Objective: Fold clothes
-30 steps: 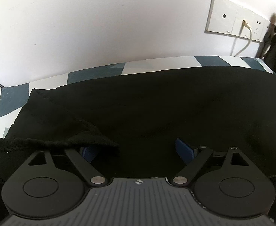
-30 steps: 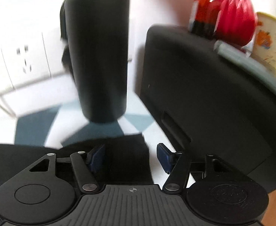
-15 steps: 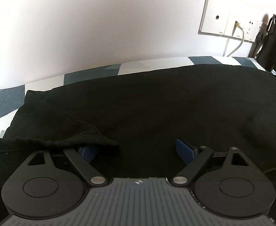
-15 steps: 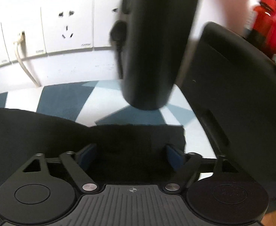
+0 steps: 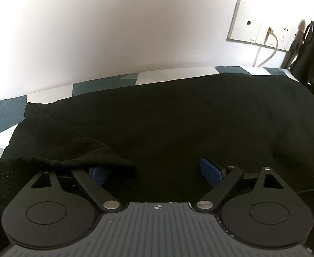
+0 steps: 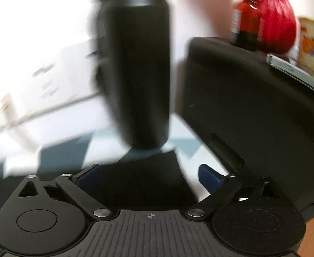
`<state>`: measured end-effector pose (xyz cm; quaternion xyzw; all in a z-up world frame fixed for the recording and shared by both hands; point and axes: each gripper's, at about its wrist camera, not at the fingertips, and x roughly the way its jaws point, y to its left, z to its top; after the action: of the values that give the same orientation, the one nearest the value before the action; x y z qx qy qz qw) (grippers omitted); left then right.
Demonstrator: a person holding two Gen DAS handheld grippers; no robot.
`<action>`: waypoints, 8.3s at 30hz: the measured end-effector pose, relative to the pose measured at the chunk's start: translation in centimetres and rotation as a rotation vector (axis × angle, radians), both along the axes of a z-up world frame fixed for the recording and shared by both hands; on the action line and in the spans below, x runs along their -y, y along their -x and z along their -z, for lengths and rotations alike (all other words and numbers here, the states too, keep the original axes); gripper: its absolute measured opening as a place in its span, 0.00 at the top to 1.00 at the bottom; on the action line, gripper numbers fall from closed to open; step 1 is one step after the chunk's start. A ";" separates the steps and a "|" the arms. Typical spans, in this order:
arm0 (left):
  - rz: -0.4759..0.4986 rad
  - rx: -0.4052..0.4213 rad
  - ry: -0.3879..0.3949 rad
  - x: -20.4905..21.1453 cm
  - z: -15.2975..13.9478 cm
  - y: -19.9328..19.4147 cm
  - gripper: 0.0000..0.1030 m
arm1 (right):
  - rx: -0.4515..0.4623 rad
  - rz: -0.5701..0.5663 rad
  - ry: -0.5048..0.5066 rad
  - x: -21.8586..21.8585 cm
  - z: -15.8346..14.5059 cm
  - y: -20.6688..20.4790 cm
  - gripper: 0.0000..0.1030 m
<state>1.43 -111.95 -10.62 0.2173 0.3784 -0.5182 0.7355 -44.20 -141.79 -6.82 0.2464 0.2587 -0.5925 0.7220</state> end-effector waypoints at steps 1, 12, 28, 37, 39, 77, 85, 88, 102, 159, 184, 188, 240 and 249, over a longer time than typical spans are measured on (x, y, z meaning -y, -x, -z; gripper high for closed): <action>0.000 0.002 0.000 0.0 0.0 0.0 0.13 | -0.021 -0.059 -0.015 -1.1 0.1 -0.5 0.05; 0.012 0.050 -0.049 -0.4 0.1 -1.4 0.11 | -0.173 -0.131 -0.049 -1.3 2.5 -1.3 0.02; -0.071 0.076 -0.023 0.2 0.0 -4.2 0.14 | -0.115 -0.008 -0.089 -1.0 1.8 1.8 0.09; -0.096 0.149 -0.055 -6.8 -1.7 -6.4 0.31 | 0.144 -0.106 -0.063 -7.4 -2.5 -0.7 0.04; -0.097 0.149 -0.071 -8.2 -1.6 -6.8 0.31 | 0.166 -0.110 -0.076 -8.0 -2.4 -1.5 0.03; -0.593 -0.314 0.219 -27.7 -2.5 -16.3 0.33 | 0.050 -0.074 -0.169 -16.6 0.3 -13.3 0.01; -0.816 -0.587 0.459 -30.5 0.4 -18.8 0.40 | 0.009 -0.075 -0.160 -16.8 1.0 -13.9 0.01; -0.853 -0.626 0.488 -29.9 1.6 -19.9 0.53 | 0.007 -0.073 -0.155 -17.0 1.1 -14.0 0.01; -0.692 -0.336 0.597 -29.7 -7.4 -16.2 0.94 | -0.047 -0.105 -0.136 -17.2 1.4 -14.5 0.01; -0.503 0.185 0.161 -15.9 -3.3 -21.7 0.66 | -0.046 -0.073 -0.079 -17.5 2.2 -16.0 0.01; -0.371 -0.289 0.260 -22.0 -4.9 -1.8 0.05 | -0.157 -0.040 -0.033 -23.1 -5.2 -5.9 0.01; -0.385 -0.334 0.267 -23.1 -4.9 1.1 0.04 | -0.121 -0.028 -0.072 -23.8 -4.5 -2.5 0.01; -0.585 0.016 -0.141 -20.4 -0.3 19.1 0.00 | -0.113 -0.287 -0.100 -27.7 0.9 2.5 0.01; -0.561 0.016 -0.139 -20.6 -0.3 19.0 0.00 | -0.111 -0.290 -0.096 -27.6 1.1 2.5 0.01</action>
<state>-17.58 -91.32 -10.33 0.1581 0.4524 -0.2655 0.8366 -46.66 -114.16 -7.93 0.2074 0.3593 -0.4817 0.7719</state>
